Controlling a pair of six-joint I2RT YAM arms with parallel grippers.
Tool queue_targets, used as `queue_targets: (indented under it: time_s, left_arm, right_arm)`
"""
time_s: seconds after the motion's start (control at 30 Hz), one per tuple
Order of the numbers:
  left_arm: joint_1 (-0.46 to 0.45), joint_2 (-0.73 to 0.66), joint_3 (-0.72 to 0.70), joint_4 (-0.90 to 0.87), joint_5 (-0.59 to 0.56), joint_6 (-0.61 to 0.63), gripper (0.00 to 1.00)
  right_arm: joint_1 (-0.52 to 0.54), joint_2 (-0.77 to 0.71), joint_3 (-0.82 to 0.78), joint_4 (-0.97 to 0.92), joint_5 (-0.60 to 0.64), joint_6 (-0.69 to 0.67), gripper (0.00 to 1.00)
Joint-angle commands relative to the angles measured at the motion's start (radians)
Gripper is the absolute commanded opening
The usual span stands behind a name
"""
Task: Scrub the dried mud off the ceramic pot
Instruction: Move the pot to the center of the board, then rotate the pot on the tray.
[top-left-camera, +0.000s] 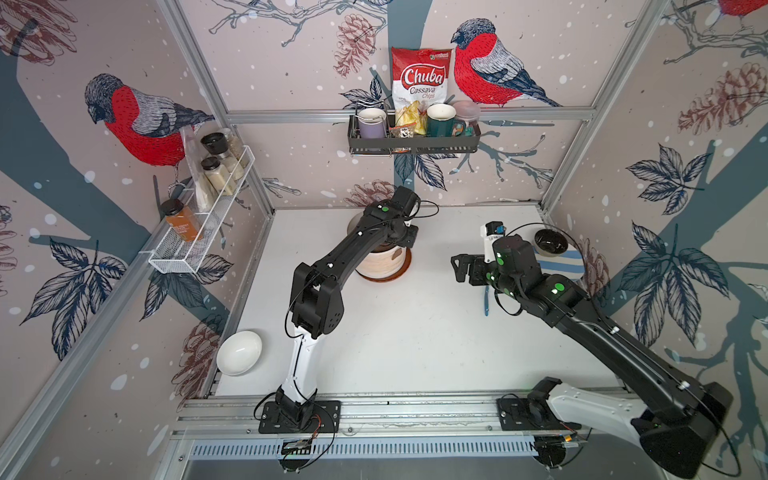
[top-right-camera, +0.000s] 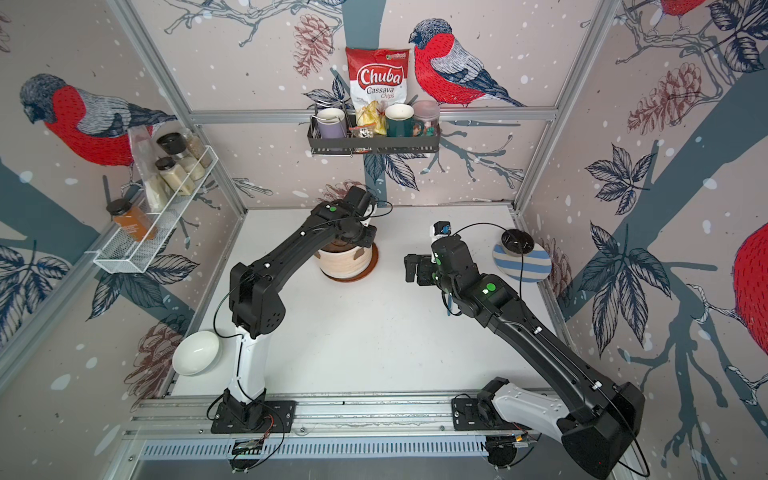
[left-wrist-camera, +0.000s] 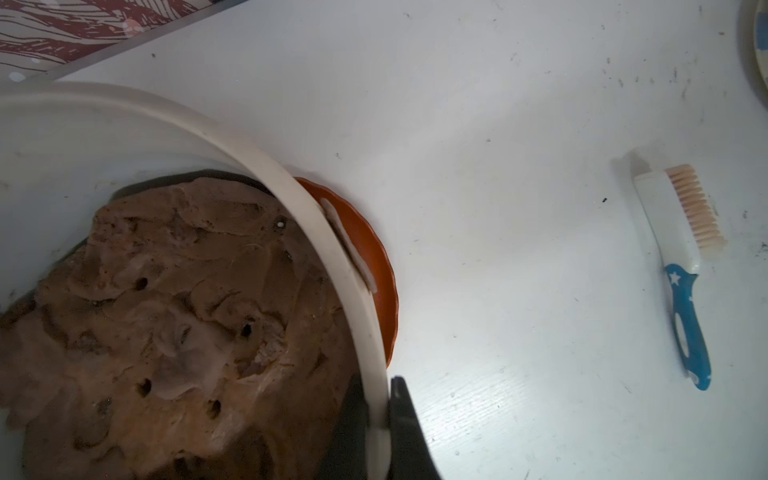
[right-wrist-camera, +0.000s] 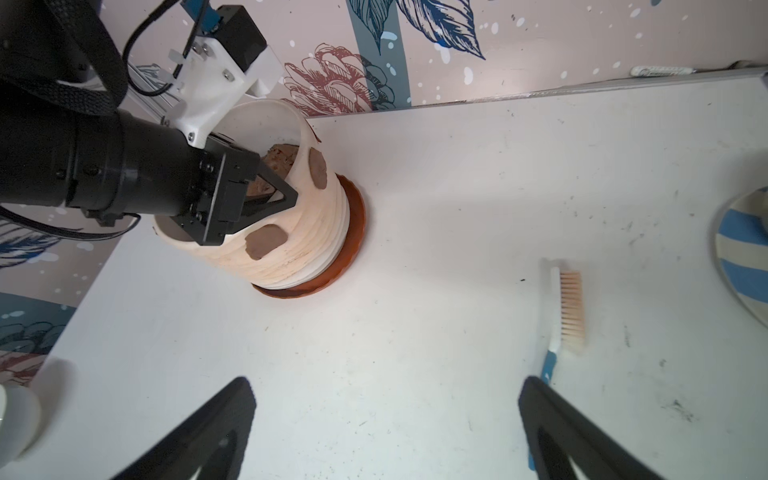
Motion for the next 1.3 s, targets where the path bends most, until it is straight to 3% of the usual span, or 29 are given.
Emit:
queue_targets:
  time_s: [0.0,0.17,0.4,0.47,0.67,0.93,1.2,1.27]
  left_arm:
    - [-0.048,-0.018,0.001,0.035,-0.047,-0.077,0.10]
    - [-0.120,-0.018,0.019,0.028,-0.092,-0.110,0.11]
    - [-0.174,0.042,0.124,0.023,-0.066,-0.128,0.12]
    - [-0.183,0.071,0.188,-0.013,-0.063,-0.122,0.14]
    - [-0.190,0.097,0.309,-0.104,-0.071,-0.087,0.26]
    - [-0.189,-0.026,0.316,-0.142,-0.123,-0.027,0.34]
    - [-0.157,-0.213,0.225,-0.285,-0.335,-0.011,0.36]
    - [-0.125,-0.281,0.134,-0.319,-0.360,-0.023,0.51]
  right_arm:
    - [0.000,-0.029,-0.016,-0.016,0.050,-0.052,1.00]
    - [-0.007,-0.064,-0.031,-0.036,0.081,-0.015,1.00]
    - [-0.006,-0.104,-0.066,-0.014,0.147,-0.010,1.00]
    - [-0.013,-0.118,-0.077,-0.014,0.183,0.028,1.00]
    - [-0.024,-0.114,-0.055,-0.002,0.105,0.026,1.00]
    - [-0.015,-0.056,0.037,-0.034,0.134,0.099,0.97]
    - [0.059,0.187,0.230,-0.083,0.104,0.144,0.92]
    - [0.060,0.264,0.271,-0.071,0.037,0.195,0.91]
